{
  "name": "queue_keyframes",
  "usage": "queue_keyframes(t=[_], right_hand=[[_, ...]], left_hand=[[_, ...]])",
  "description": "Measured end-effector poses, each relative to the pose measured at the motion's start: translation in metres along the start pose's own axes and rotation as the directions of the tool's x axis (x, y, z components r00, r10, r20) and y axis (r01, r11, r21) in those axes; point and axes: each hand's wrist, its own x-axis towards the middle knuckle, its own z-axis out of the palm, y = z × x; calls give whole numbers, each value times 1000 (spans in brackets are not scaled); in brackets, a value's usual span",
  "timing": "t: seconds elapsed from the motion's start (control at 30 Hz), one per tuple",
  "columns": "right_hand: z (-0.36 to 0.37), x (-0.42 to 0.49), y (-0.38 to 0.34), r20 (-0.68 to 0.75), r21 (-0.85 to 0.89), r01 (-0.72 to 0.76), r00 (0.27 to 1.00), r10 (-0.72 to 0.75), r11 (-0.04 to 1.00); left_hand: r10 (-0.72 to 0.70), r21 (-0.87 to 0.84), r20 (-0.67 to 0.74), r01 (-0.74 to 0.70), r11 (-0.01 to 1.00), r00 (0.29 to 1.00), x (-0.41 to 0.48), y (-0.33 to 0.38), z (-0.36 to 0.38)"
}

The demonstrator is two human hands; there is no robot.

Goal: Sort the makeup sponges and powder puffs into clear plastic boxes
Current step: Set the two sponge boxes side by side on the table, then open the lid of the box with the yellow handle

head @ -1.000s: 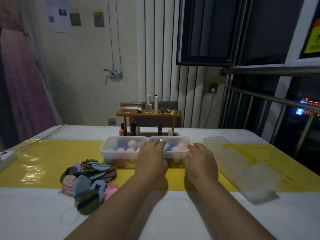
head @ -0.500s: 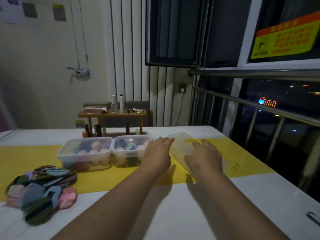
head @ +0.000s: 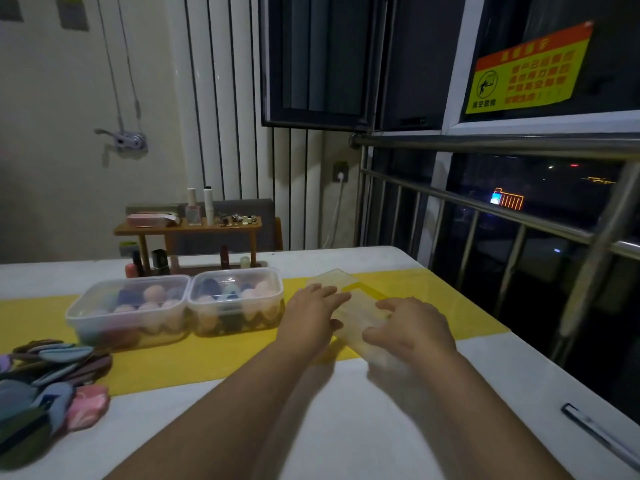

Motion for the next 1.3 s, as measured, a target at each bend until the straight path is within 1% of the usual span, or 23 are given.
queue_keyframes(t=[0.07, 0.13, 0.3, 0.43, 0.57, 0.63, 0.77, 0.83, 0.97, 1.07, 1.23, 1.3], right_hand=[[0, -6, 1, -10, 15, 9, 1000, -9, 1000], [-1, -12, 2, -14, 8, 24, 1000, -24, 1000], [-4, -26, 0, 43, -7, 57, 998, -56, 998], [-4, -37, -3, 49, -19, 114, 992, -113, 993], [2, -46, -15, 54, -67, 184, 982, -180, 981], [5, -50, -22, 60, -73, 224, 974, -220, 972], [10, -57, -40, 59, -30, 315, 948, -313, 948], [15, -60, -53, 65, -14, 369, 928, -367, 929], [28, -65, -86, 55, 20, 487, 872, -487, 873], [38, -62, -108, 9, -16, 585, 811, -585, 811], [53, -53, -136, -67, -214, 723, 660, -748, 657], [60, -48, -140, -86, -251, 765, 592, -801, 593]], left_hand=[[30, 37, -63, -27, 999, 998, -6, 1, 1], [61, 69, -96, -54, 996, 993, -10, -1, 1], [153, 131, -91, -140, 981, 984, -27, -8, -9], [176, 150, -133, -155, 976, 975, -44, -13, -17], [184, 177, -175, -153, 972, 967, -67, -22, -25], [155, 170, -169, -126, 977, 973, -80, -27, -33], [82, 139, -149, -61, 988, 985, -104, -42, -57], [63, 151, -144, -41, 988, 988, -118, -56, -67], [24, 198, -138, 3, 980, 990, -149, -85, -88], [-12, 215, -124, 39, 976, 992, -164, -99, -104], [-55, 205, -93, 73, 976, 994, -177, -119, -122], [-54, 218, -90, 72, 973, 994, -177, -128, -126]])
